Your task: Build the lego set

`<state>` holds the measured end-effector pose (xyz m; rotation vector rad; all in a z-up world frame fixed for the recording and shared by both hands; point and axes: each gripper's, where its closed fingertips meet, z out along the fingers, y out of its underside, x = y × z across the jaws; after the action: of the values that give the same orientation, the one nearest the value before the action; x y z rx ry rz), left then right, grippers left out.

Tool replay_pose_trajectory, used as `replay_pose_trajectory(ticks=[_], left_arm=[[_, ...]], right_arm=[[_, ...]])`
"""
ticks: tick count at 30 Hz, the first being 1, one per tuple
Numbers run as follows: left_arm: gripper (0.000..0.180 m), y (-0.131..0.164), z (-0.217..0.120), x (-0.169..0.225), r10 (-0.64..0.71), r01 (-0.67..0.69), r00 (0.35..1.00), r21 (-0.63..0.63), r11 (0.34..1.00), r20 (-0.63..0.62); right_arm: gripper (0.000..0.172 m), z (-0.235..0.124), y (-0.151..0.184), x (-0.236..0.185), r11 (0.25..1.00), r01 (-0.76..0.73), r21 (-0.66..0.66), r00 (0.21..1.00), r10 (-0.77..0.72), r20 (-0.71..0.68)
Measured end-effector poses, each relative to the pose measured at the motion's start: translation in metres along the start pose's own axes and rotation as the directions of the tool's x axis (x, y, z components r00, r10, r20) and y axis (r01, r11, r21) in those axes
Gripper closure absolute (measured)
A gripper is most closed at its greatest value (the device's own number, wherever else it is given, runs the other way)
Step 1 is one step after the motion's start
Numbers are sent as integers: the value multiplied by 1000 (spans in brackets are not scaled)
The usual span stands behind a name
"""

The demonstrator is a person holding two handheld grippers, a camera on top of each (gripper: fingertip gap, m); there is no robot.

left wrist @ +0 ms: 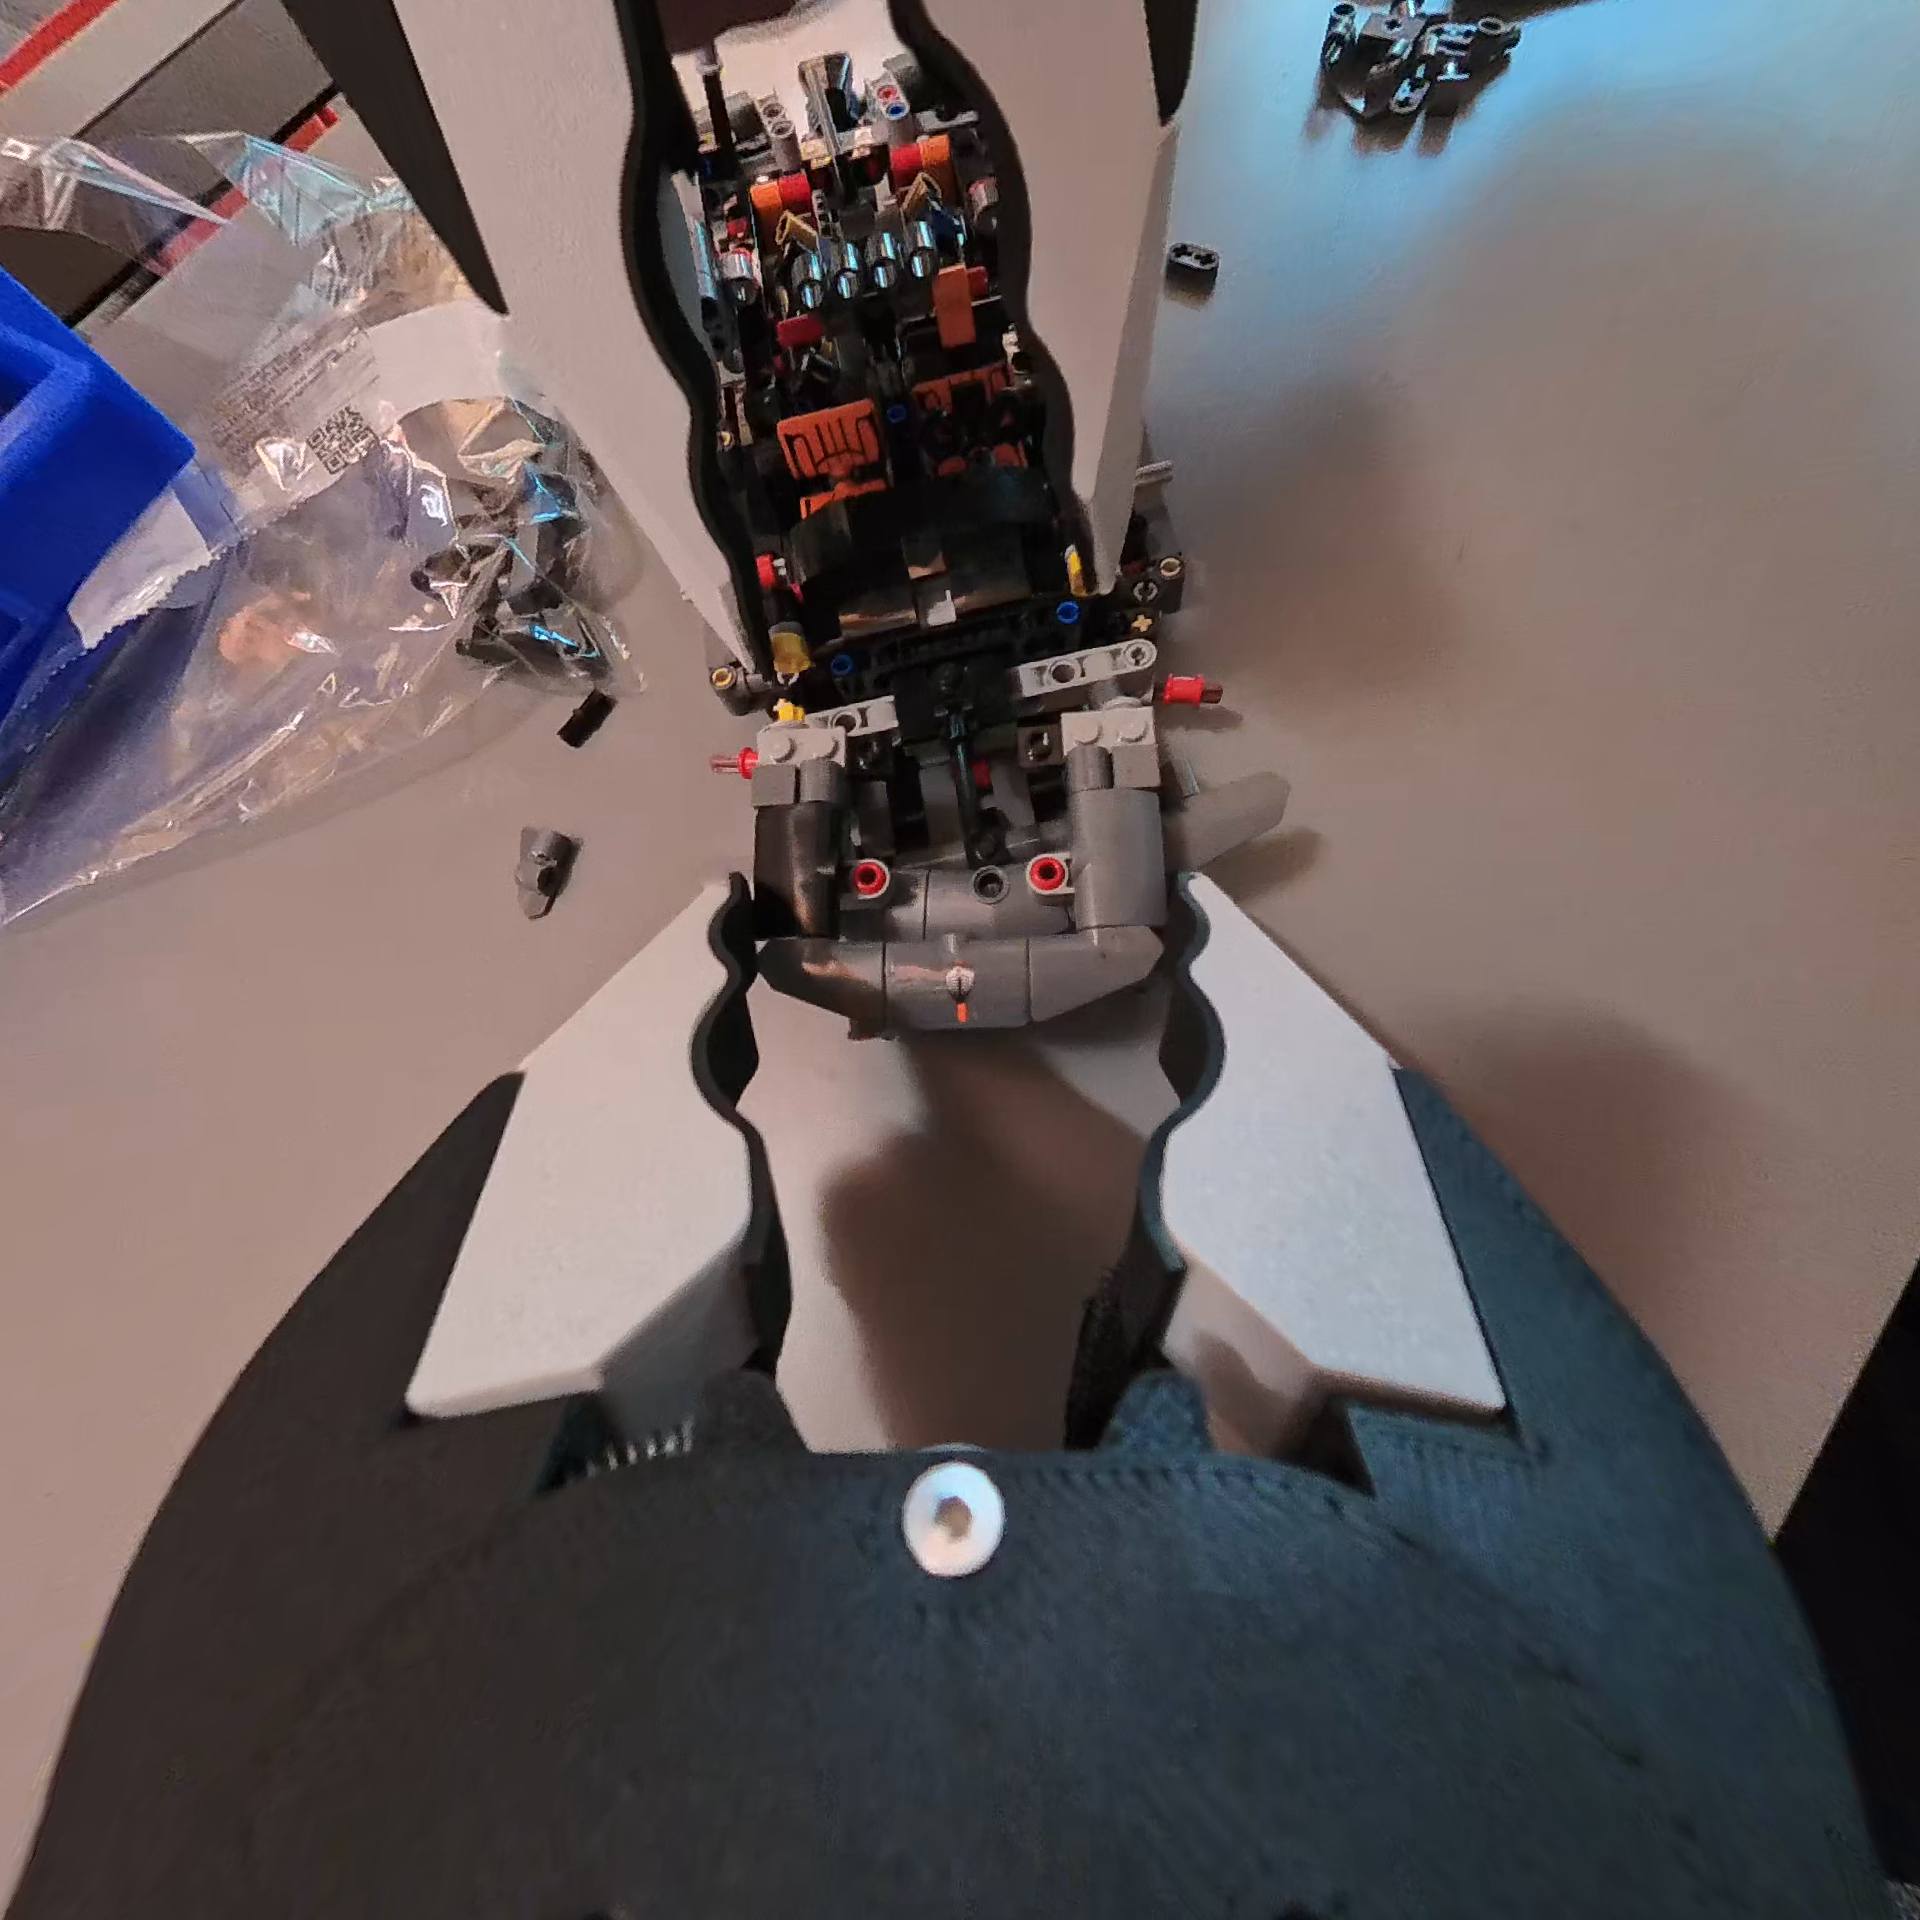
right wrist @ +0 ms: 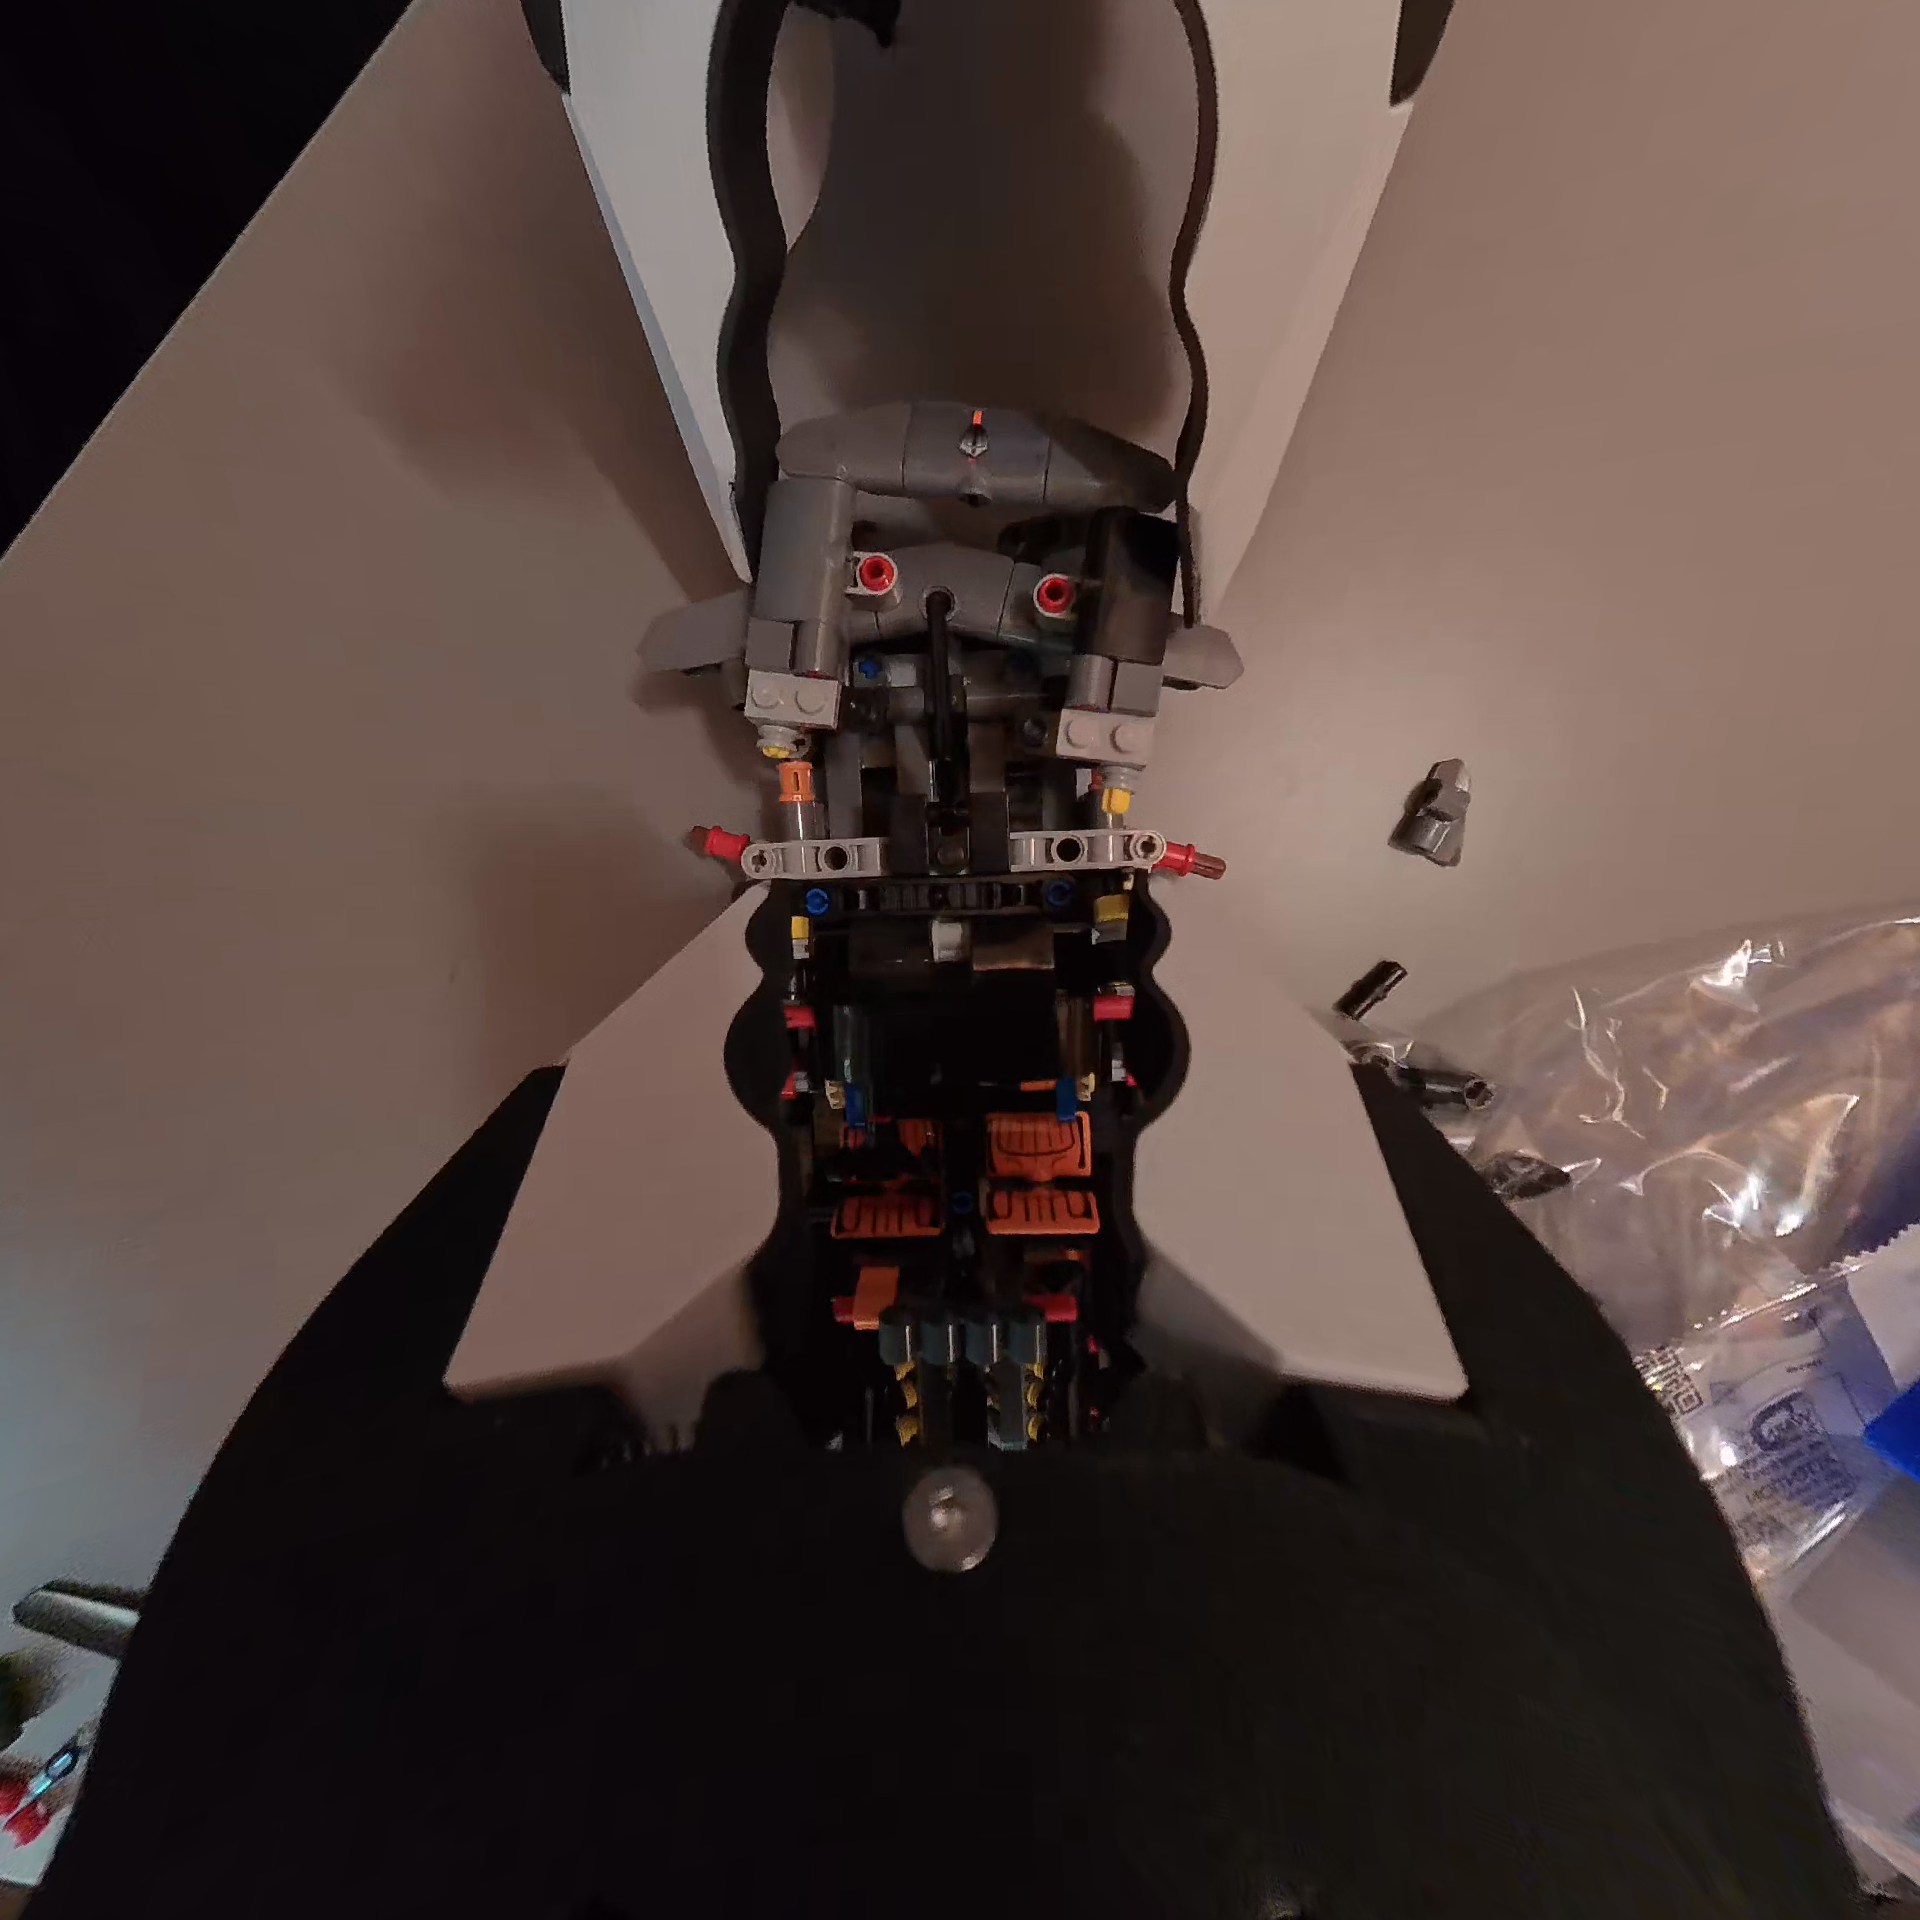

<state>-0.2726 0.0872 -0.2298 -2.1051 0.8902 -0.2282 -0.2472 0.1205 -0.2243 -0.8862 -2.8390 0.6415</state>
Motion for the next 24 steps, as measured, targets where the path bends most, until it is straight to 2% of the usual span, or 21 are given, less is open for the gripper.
replay_pose_trajectory(ticks=[3, 8, 15, 17, 24], left_arm=[[103, 2, 2, -1, 2, -2, 1000, -11, 1000, 2], [104, 1, 5, 1, 6, -6, 1000, -13, 1000, -5], [104, -8, 2, 1, 2, -2, 1000, 38, 999, -1], [104, -7, 4, 2, 7, -6, 1000, 30, 1000, -4], [104, -9, 6, 6, 8, -8, 1000, 29, 1000, -2]], right_arm=[[114, -2, 4, -1, 1000, -1, -30, 1000, 1, 0], [112, -6, 10, -3, 998, -2, -64, 1000, 2, 3], [107, -23, 24, -5, 998, -53, -30, 998, 51, -38], [98, -22, 32, -6, 997, -70, -35, 997, 69, -36], [101, -7, 35, -8, 998, -59, -37, 998, 58, -38]])
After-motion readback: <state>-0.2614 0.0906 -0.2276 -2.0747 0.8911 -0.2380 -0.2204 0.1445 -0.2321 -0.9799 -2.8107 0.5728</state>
